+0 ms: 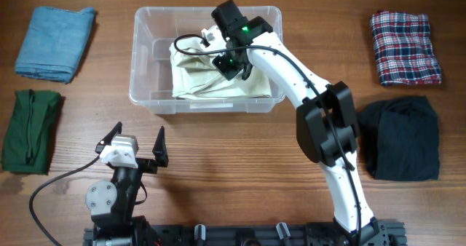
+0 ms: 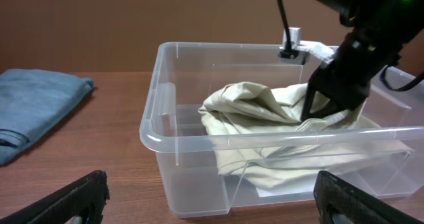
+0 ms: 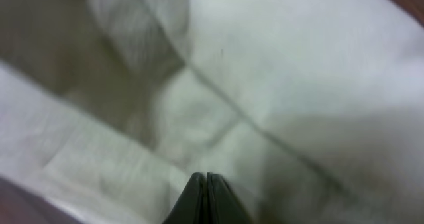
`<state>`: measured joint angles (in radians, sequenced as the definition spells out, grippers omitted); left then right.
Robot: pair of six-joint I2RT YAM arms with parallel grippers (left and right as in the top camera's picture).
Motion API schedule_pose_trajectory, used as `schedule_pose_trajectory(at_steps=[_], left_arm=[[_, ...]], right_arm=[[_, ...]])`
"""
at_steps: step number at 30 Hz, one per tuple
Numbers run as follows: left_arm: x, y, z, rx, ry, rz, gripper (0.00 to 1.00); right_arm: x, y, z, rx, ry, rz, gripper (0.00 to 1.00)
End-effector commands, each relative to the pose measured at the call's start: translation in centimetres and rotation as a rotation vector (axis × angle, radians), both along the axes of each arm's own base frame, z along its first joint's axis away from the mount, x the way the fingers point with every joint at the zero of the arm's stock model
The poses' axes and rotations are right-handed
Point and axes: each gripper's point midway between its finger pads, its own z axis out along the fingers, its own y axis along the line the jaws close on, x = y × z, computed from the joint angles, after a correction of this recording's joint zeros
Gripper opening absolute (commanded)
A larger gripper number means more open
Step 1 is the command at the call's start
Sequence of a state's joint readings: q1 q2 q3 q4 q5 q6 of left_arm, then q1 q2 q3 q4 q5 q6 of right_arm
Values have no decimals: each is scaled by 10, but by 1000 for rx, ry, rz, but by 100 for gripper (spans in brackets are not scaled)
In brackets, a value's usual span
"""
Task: Pack container
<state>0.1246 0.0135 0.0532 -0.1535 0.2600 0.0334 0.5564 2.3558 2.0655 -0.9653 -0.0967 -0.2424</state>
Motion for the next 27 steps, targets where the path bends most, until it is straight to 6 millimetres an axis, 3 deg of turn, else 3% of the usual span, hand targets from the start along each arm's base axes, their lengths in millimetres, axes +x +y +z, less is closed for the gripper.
schedule_pose_trajectory(at_steps=[1, 6, 14, 21, 24, 27], left_arm=[[0, -1, -1, 15, -6, -7, 100], [0, -1, -1, 15, -6, -8, 100], [0, -1, -1, 15, -6, -8, 100], [0, -1, -1, 15, -6, -8, 100], [0, -1, -1, 15, -6, -8, 100], [0, -1, -1, 15, -6, -8, 100]], right_arm=[[-3, -2, 65, 72, -62, -38, 4], [2, -5, 68, 79, -74, -48, 4], [58, -17, 98, 82, -324, -123, 5], [95, -63, 105, 81, -385, -205, 5], [99, -84, 100, 83, -358, -234, 5], [94, -91, 91, 102, -299, -233, 4]])
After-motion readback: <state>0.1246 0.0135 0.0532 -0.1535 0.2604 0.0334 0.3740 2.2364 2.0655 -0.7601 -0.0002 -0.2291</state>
